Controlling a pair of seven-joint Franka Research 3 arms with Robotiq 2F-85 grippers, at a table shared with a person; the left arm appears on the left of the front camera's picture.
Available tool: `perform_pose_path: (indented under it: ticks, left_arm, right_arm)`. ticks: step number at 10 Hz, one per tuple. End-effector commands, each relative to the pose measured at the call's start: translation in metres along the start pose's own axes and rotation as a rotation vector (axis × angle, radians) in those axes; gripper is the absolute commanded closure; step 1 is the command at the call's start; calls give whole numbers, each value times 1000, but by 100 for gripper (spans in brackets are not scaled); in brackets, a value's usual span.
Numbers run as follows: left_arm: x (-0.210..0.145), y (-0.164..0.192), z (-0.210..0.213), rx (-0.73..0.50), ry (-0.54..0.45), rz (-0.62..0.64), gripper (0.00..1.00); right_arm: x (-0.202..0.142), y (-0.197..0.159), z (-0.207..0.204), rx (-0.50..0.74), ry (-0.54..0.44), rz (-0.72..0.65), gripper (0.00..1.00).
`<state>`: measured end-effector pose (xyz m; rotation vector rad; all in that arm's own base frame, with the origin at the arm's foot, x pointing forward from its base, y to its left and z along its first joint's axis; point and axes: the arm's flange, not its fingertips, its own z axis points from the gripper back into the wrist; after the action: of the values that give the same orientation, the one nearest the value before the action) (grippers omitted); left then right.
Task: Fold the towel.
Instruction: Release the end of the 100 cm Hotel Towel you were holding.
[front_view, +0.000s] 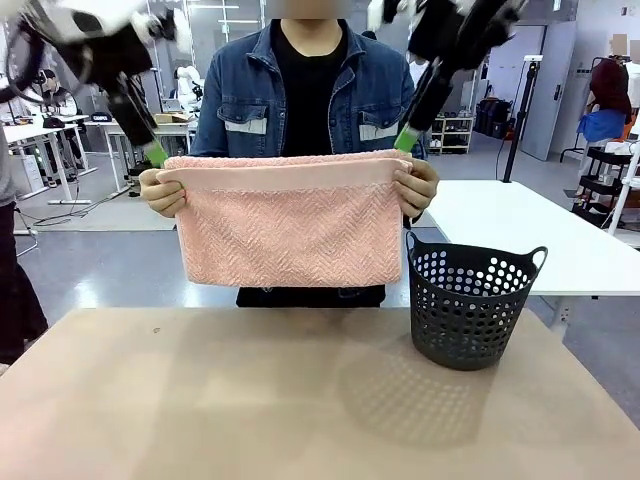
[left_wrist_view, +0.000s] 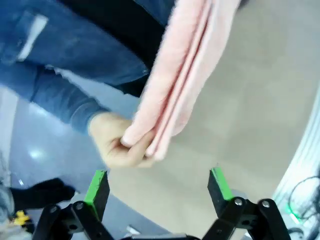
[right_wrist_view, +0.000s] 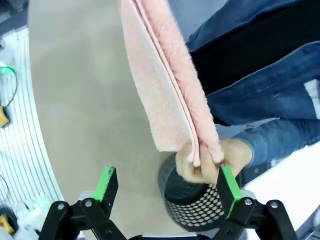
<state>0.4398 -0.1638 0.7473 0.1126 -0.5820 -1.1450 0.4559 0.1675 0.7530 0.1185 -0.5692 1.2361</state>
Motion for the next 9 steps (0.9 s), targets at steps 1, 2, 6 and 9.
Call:
perform_pose_path:
  ticks: [1,2,6,9]
  left_arm:
    - [-24,5,20,13,-24,190,0]
    - [-49,11,35,20,-31,300,0]
    - [-151,18,89,127,-85,647,0]
    - [-156,15,92,122,-74,611,0]
  right_arm:
    - [-25,3,24,-46,-59,-212,0]
    - [-42,4,41,-98,-73,-307,0]
    - [-113,14,89,-252,-103,-570,0]
    - [-130,16,99,-299,-59,-610,0]
